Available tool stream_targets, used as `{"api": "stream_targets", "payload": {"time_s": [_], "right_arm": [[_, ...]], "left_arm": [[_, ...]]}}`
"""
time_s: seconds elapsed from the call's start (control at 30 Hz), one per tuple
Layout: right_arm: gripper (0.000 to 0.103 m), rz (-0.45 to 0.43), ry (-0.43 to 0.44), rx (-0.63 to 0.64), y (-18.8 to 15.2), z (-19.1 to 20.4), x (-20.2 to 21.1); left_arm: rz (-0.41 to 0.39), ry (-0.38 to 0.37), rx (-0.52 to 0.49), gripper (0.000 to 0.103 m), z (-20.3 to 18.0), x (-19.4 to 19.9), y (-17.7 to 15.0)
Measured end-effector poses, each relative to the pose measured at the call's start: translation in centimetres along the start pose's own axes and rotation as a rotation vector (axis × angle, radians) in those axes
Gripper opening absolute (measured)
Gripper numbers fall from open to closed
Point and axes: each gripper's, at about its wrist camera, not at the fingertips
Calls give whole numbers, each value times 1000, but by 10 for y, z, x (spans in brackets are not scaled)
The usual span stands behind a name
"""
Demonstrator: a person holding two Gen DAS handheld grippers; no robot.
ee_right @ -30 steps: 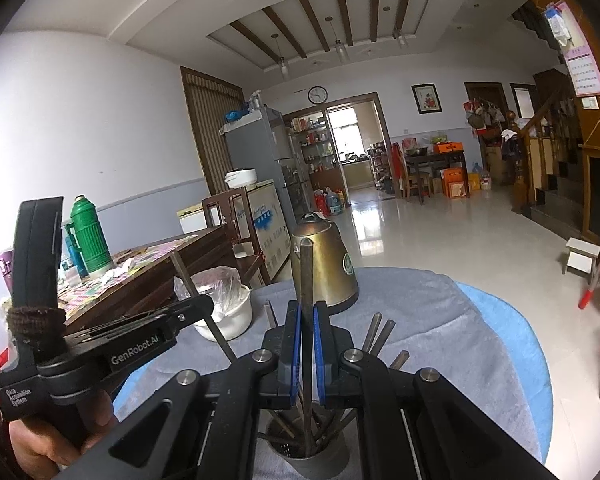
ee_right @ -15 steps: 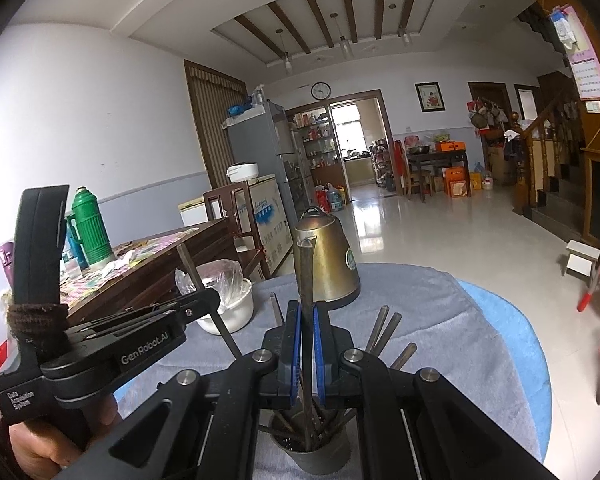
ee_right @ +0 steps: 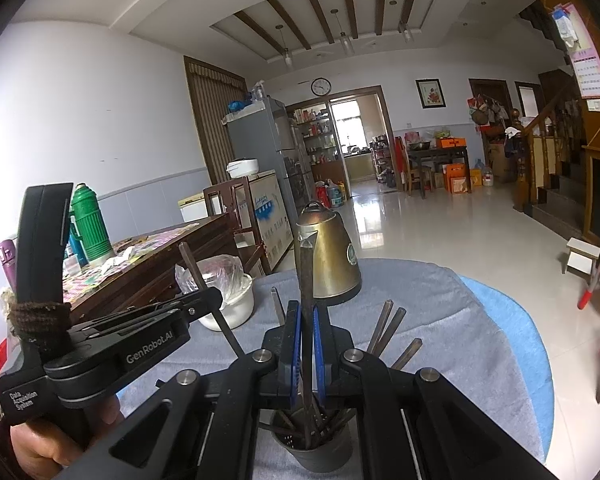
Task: Organize utensils
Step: 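Lower both held chopsticks into the grey cup, then open the left gripper while the right gripper opens, releasing chopsticks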
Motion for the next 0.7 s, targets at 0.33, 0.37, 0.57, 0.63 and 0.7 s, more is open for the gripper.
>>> {"api": "stream_targets", "payload": {"time_s": [0.33,0.37,0.57,0.63,0.7], "right_arm": [[7,21,0,-7,-1,-2,-8],[7,23,0,-6,-2,-2,-8],[8,58,6,-31,-5,-4,-13],[9,73,16,-58,-3,-9,-13],[9,84,31,-91,-1,-13,-12]], "left_arm": [[17,2,6,6,4,-7,-2],[21,3,6,6,5,-7,-2],[35,43,-10,14,4,-5,0],[34,53,-17,37,4,-2,0],[19,85,-21,51,4,4,1]]}}
Point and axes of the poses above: each gripper's, at about its wrist camera, not at the fingertips, and x roughly against the way its jaws point, z to its left, y to its top, and after that the axes turned 12 degrees about -x, right-handed
